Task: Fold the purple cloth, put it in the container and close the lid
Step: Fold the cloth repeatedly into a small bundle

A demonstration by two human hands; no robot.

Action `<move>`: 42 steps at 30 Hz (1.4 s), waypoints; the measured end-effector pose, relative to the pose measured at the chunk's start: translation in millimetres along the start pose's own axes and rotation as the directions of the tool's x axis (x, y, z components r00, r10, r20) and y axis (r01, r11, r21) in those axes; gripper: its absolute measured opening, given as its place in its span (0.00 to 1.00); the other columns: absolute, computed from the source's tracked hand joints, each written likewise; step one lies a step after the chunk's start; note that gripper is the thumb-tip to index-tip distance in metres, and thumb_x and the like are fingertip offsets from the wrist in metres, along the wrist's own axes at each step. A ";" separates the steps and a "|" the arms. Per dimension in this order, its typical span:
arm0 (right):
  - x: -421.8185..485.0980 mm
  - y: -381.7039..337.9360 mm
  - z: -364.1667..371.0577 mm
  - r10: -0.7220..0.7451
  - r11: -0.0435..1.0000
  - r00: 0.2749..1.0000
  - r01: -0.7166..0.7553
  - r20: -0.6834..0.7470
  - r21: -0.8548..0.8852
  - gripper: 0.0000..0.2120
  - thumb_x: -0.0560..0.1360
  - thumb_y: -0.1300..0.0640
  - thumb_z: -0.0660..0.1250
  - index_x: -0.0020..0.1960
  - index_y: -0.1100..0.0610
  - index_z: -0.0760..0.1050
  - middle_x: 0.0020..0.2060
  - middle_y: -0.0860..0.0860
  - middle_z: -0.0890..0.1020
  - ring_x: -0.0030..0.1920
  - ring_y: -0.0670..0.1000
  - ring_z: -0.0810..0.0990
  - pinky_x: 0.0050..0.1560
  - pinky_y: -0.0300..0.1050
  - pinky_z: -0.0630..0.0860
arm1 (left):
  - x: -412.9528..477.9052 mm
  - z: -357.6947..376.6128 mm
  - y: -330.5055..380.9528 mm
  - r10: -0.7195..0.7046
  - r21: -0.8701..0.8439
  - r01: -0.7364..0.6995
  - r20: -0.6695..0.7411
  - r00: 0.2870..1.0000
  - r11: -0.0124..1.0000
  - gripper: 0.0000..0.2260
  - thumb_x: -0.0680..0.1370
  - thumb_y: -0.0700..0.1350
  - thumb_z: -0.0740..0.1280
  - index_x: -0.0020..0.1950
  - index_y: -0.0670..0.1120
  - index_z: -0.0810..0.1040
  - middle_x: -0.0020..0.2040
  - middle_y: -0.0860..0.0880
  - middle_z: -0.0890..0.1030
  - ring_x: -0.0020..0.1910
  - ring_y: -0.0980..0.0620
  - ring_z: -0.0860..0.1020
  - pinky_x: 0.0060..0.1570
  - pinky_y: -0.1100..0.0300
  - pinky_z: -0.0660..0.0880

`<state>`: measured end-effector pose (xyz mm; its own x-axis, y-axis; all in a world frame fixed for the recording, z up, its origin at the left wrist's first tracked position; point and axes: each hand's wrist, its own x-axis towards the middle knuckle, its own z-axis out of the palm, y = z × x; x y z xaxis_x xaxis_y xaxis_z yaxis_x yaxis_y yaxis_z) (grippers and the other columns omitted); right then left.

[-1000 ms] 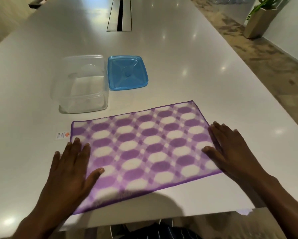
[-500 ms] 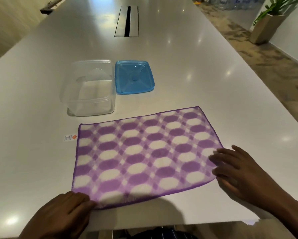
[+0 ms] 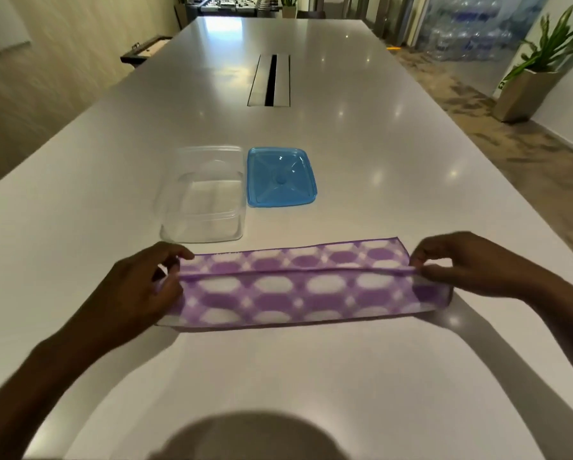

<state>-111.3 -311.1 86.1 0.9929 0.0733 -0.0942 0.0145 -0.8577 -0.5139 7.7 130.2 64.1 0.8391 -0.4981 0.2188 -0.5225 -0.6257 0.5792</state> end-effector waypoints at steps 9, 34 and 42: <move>84.3 17.6 11.6 0.095 0.995 0.995 -0.095 -0.025 -0.025 0.07 0.74 0.59 0.67 0.38 0.50 0.79 0.33 0.46 0.83 0.33 0.45 0.77 0.34 0.42 0.70 | 46.5 24.9 -33.9 -0.197 -0.017 0.196 -0.110 0.974 0.980 0.08 0.73 0.37 0.66 0.45 0.51 0.77 0.41 0.48 0.80 0.32 0.52 0.77 0.35 0.59 0.72; 78.5 -35.5 151.4 -0.058 0.934 0.997 0.039 -0.043 -0.355 0.39 0.75 0.30 0.36 0.78 0.52 0.44 0.79 0.50 0.48 0.78 0.49 0.45 0.74 0.51 0.38 | 34.1 150.0 8.8 -0.013 0.383 -0.066 0.198 0.980 0.921 0.33 0.76 0.68 0.42 0.77 0.53 0.51 0.79 0.51 0.51 0.77 0.54 0.48 0.74 0.55 0.43; 65.2 19.4 127.3 0.103 0.917 0.985 -0.148 -0.139 -0.371 0.42 0.72 0.28 0.34 0.78 0.52 0.44 0.79 0.49 0.47 0.78 0.50 0.45 0.74 0.51 0.39 | 6.0 118.7 -22.2 -0.152 0.458 0.089 0.103 0.983 0.884 0.36 0.71 0.74 0.38 0.76 0.60 0.50 0.79 0.51 0.52 0.77 0.49 0.52 0.74 0.46 0.47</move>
<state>-61.3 -258.1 -38.5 0.9959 -0.0868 -0.0270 -0.0897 -0.9860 -0.1406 6.3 69.9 -40.7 0.8886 -0.4565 0.0459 -0.4571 -0.8726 0.1721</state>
